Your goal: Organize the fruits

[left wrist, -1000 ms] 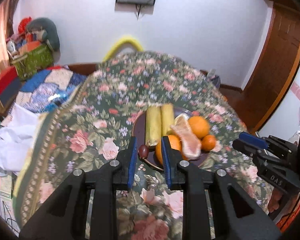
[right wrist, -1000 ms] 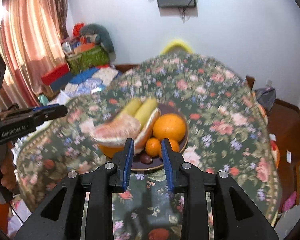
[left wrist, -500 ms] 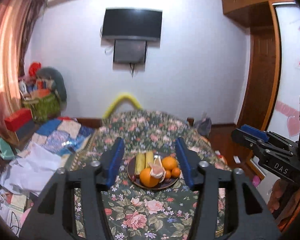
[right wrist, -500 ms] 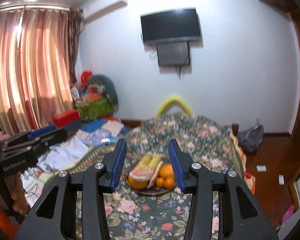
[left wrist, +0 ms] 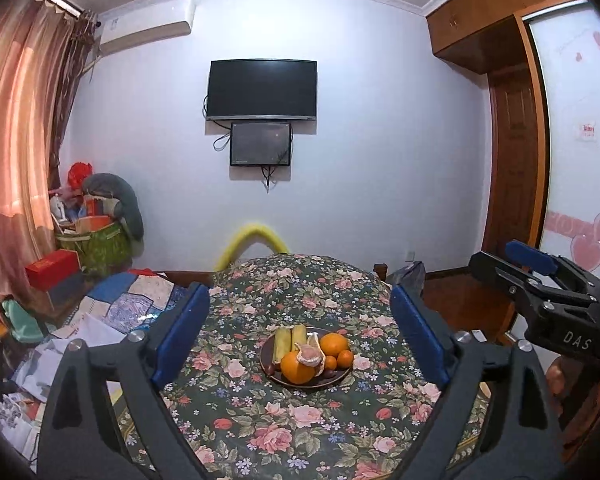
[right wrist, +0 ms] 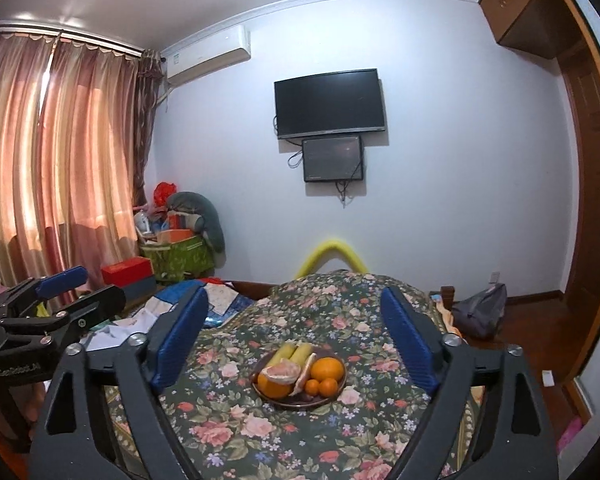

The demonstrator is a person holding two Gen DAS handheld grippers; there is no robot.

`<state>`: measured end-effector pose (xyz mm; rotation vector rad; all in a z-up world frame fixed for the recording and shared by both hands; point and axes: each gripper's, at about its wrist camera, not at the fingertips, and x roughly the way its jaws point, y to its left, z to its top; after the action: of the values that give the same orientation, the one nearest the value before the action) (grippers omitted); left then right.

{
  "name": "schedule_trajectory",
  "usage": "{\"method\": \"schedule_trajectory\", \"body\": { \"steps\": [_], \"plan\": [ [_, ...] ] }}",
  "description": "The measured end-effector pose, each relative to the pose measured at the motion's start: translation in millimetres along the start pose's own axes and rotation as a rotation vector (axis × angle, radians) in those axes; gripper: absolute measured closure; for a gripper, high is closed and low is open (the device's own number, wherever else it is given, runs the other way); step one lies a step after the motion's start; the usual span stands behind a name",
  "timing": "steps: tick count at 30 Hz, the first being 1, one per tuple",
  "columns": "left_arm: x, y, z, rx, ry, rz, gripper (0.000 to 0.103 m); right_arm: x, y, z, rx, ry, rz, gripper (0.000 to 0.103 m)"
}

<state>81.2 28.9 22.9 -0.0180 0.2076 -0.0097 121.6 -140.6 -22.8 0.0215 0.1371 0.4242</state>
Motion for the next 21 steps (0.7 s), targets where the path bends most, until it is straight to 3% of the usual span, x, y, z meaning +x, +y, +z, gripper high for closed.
{"method": "schedule_trajectory", "body": {
  "steps": [4,21],
  "plan": [
    [-5,-2,-1,-0.006,-0.005,0.004,0.001,-5,0,-3,-0.002,-0.014,-0.024,0.001],
    [-10,-6,-3,-0.01,-0.004,0.004,0.0,-24,2,-5,-0.01,-0.044,-0.039,0.0]
  ]
}}
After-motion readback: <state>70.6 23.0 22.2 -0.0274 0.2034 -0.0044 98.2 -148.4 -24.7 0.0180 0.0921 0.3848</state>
